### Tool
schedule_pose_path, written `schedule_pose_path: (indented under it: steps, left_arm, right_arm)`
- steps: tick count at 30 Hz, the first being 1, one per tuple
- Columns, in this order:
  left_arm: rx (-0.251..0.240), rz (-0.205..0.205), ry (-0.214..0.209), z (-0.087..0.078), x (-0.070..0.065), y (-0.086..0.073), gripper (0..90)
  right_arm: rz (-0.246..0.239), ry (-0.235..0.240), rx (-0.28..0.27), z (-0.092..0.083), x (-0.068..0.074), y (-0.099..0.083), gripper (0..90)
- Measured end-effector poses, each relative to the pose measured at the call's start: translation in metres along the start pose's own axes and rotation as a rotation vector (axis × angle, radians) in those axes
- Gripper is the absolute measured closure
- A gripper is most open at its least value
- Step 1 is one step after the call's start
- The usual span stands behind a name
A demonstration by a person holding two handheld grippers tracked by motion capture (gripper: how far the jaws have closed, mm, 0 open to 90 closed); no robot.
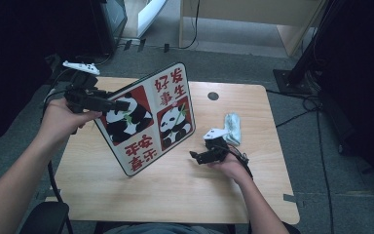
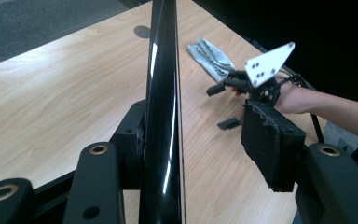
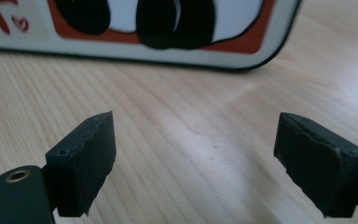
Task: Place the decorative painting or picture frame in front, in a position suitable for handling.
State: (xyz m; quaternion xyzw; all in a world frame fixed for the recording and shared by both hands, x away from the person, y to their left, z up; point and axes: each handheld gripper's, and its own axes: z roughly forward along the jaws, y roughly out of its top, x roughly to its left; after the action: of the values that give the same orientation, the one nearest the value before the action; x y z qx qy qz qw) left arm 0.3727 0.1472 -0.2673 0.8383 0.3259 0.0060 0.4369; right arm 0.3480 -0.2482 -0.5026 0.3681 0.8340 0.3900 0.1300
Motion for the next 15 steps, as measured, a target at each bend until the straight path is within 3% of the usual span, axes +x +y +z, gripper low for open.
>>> schedule_pose_path:
  steps: [4, 9, 15]
  left_arm:
    - [-0.021, 0.009, 0.007, -0.002, 0.002, -0.009, 40.6]
    - [-0.040, -0.009, -0.009, -0.002, 0.005, -0.025, 39.7]
    - [-0.057, -0.004, 0.009, -0.003, 0.003, -0.045, 38.8]
  right_arm:
    - [0.012, -0.061, -0.017, -0.013, -0.014, 0.002, 16.7]
    - [0.041, -0.089, -0.015, -0.027, -0.033, -0.001, 23.8]
    - [0.075, -0.125, -0.033, -0.037, -0.054, -0.002, 30.6]
